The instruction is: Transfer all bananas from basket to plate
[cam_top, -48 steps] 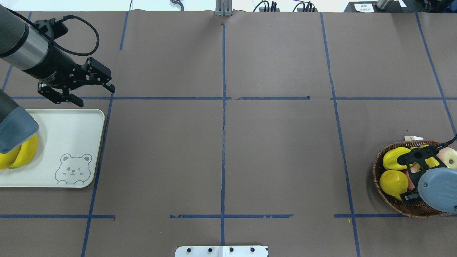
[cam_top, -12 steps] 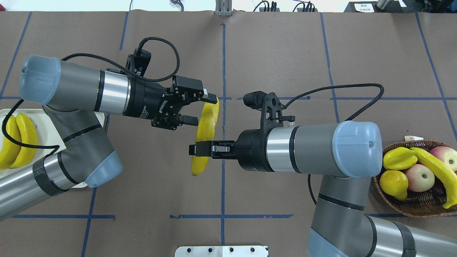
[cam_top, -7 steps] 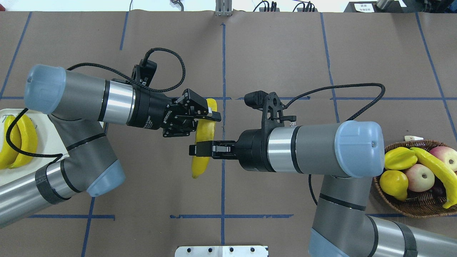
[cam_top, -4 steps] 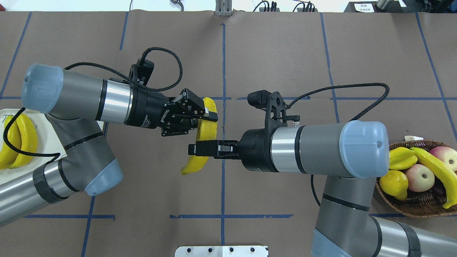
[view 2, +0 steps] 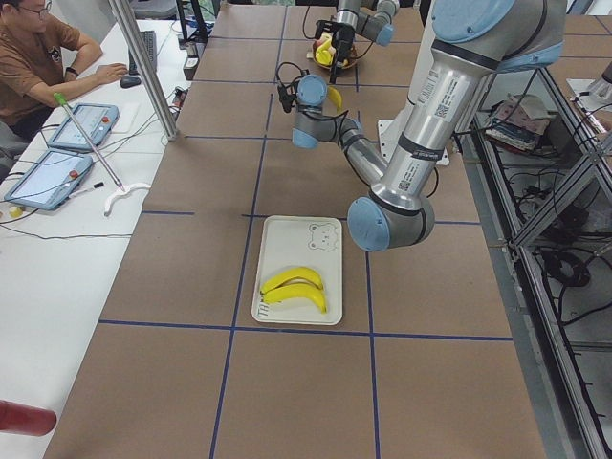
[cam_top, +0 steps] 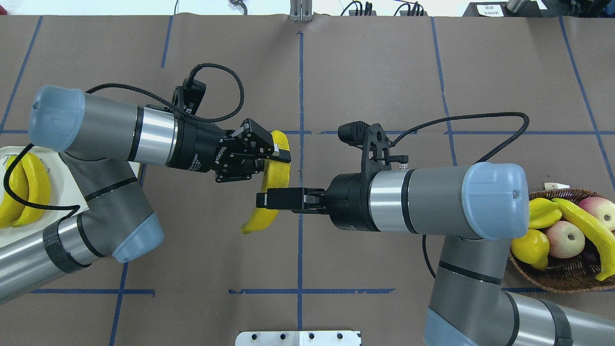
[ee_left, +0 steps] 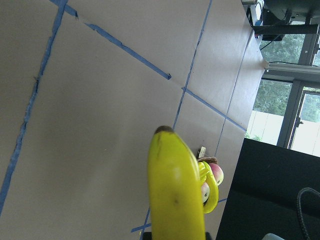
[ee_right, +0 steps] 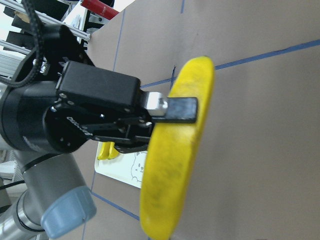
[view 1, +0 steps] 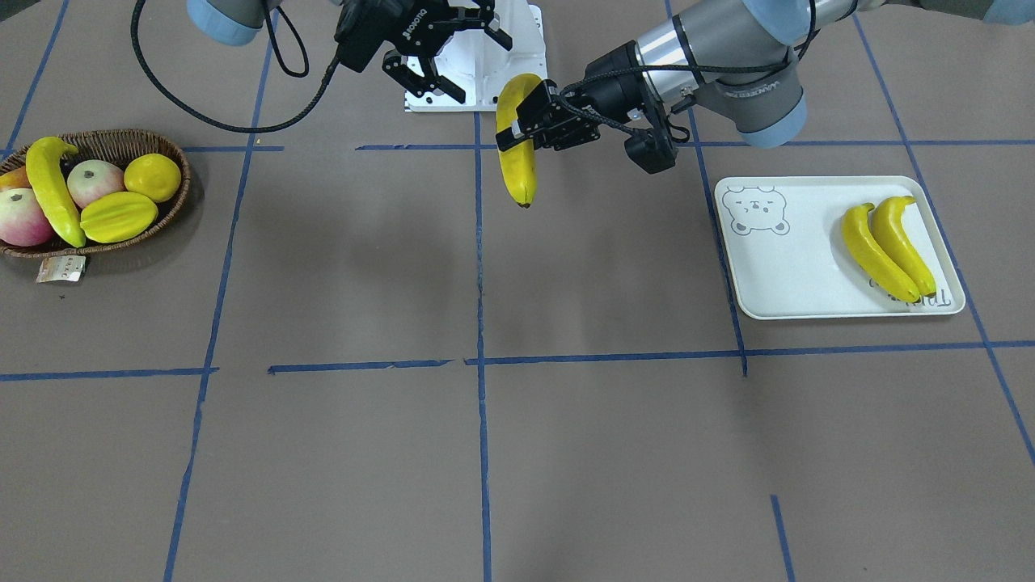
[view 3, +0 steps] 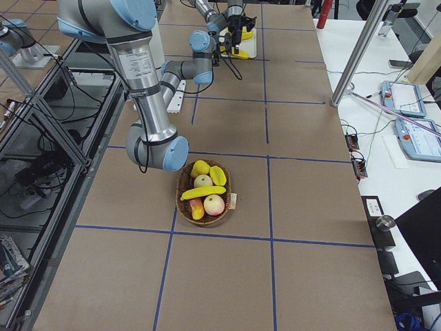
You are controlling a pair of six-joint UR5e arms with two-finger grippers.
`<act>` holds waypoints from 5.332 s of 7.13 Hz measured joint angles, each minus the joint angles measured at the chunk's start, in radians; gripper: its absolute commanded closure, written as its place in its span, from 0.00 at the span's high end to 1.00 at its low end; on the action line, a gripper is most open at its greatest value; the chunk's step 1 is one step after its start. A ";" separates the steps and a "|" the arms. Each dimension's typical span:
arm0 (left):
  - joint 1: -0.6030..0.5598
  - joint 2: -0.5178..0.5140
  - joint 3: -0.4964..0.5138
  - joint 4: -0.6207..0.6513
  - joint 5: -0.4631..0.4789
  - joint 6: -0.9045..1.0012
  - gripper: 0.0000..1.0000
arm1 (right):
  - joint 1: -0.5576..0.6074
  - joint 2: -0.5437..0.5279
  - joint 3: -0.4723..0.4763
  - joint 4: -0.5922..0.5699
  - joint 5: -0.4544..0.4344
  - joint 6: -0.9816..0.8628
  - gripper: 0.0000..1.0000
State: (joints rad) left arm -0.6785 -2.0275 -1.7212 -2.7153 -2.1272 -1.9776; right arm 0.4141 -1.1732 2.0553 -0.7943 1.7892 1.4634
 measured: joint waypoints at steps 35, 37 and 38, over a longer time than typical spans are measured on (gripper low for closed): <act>-0.161 0.493 -0.272 0.463 0.058 0.531 0.99 | 0.521 -0.922 -0.248 0.219 0.451 -0.724 0.23; -0.160 0.495 -0.272 0.463 0.059 0.531 0.99 | 0.516 -0.924 -0.248 0.219 0.464 -0.725 0.00; -0.159 0.496 -0.272 0.462 0.060 0.531 0.99 | 0.517 -0.926 -0.246 0.219 0.467 -0.726 0.00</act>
State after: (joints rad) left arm -0.8376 -1.5313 -1.9936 -2.2530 -2.0677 -1.4465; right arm 0.9313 -2.0990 1.8090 -0.5753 2.2558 0.7370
